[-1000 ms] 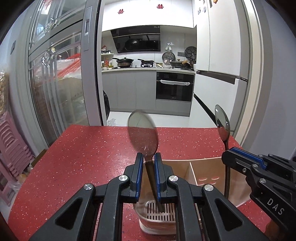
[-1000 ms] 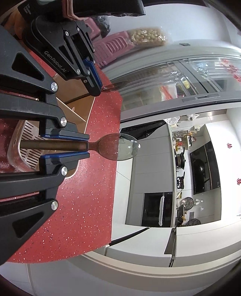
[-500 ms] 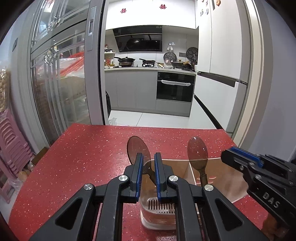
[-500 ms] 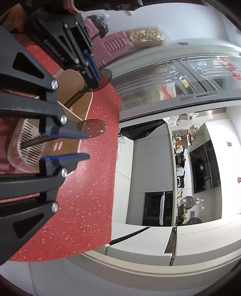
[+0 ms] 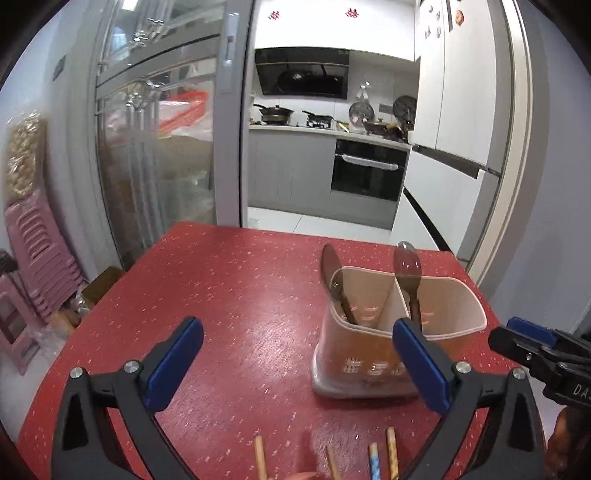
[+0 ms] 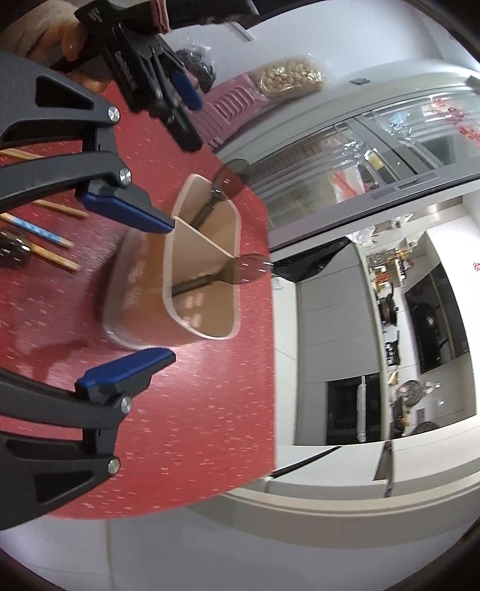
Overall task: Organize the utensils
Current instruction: 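Lower both spoons into the holder and open both tools, then move both open tools back over the remaining utensils, then grasp a clear spoon with the right tool while the left tool grasps a wooden chopstick, then lift the spoon and chopstick and carry them over the holder, then drop the spoon and chopstick into the holder by opening both tools, then move both open tools back over the remaining utensils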
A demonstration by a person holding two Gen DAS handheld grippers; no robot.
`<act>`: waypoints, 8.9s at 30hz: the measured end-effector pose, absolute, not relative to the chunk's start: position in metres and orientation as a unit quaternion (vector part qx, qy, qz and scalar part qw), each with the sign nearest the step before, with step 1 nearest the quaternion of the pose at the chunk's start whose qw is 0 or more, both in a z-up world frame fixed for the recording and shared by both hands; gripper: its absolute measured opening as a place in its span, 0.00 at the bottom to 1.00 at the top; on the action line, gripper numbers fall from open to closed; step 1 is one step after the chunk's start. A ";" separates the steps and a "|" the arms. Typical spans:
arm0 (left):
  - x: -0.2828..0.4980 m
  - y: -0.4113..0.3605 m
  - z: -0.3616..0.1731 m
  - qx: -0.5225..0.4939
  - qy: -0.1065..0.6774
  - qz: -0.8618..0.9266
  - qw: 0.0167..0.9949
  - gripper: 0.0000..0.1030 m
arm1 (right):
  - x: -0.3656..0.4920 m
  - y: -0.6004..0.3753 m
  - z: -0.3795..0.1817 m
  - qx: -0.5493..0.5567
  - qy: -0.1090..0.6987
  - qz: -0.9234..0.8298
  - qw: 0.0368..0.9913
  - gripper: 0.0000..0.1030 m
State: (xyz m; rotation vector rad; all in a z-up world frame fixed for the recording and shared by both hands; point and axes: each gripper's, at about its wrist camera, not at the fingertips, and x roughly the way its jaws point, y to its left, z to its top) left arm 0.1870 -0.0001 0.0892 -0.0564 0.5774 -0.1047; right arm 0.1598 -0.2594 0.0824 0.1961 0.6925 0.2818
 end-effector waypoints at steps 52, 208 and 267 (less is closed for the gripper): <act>0.094 0.048 -0.047 -0.019 0.493 -0.016 0.870 1.00 | 0.047 -0.249 -0.008 0.110 0.512 0.089 0.848 0.76; 0.166 -0.035 0.111 0.001 0.256 -0.069 0.964 0.31 | 0.172 -0.272 0.085 0.121 0.327 0.157 0.924 0.59; 0.078 -0.004 -0.052 0.051 0.497 -0.058 0.864 1.00 | 0.068 -0.198 -0.035 -0.042 0.548 0.060 0.833 0.68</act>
